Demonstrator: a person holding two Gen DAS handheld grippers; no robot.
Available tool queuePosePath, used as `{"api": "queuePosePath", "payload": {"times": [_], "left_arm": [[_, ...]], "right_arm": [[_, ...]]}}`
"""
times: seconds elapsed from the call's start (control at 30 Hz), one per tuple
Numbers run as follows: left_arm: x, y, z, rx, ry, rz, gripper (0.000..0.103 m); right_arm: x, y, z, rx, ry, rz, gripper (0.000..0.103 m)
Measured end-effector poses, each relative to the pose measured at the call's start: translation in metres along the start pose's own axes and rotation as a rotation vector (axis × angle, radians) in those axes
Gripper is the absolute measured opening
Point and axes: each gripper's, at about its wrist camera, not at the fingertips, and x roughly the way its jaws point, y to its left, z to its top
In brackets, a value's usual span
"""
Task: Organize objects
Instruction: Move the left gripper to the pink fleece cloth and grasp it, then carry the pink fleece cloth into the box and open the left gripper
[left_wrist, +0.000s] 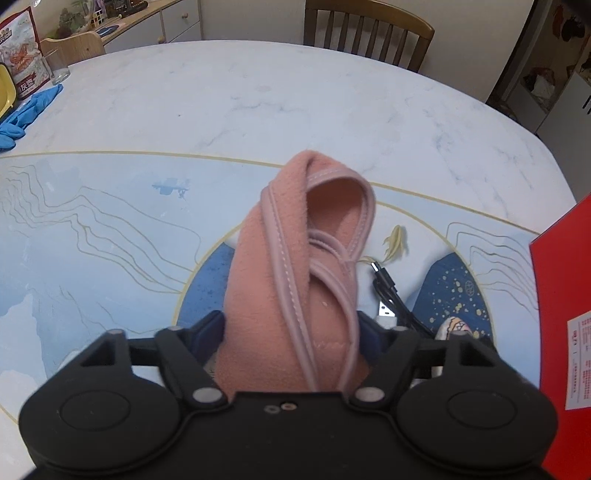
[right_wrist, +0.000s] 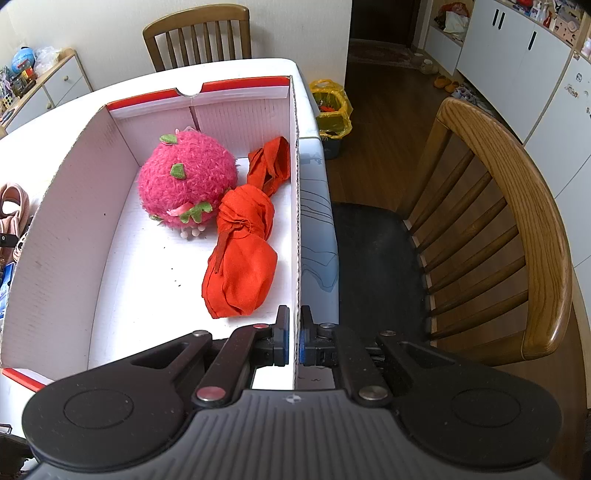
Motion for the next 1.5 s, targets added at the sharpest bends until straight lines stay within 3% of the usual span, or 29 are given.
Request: {"api": "queuePosePath", "payload": {"times": [0.47, 0.63, 1.13, 1.5], "left_arm": [[-0.030, 0.007, -0.003, 0.026, -0.017, -0.017, 0.017], [-0.052, 0.014, -0.005, 0.019, -0.042, -0.033, 0.013], [-0.133, 0.012, 0.000, 0.027, -0.147, -0.100, 0.013], [-0.187, -0.041, 0.012, 0.088, -0.217, -0.252, 0.013]], "right_arm": [[0.000, -0.002, -0.001, 0.020, -0.004, 0.004, 0.004], [0.000, -0.002, -0.001, 0.027, -0.006, 0.004, 0.004], [-0.001, -0.003, -0.003, 0.041, -0.021, 0.005, 0.004], [-0.002, -0.004, -0.004, 0.049, -0.023, 0.004, 0.004]]}}
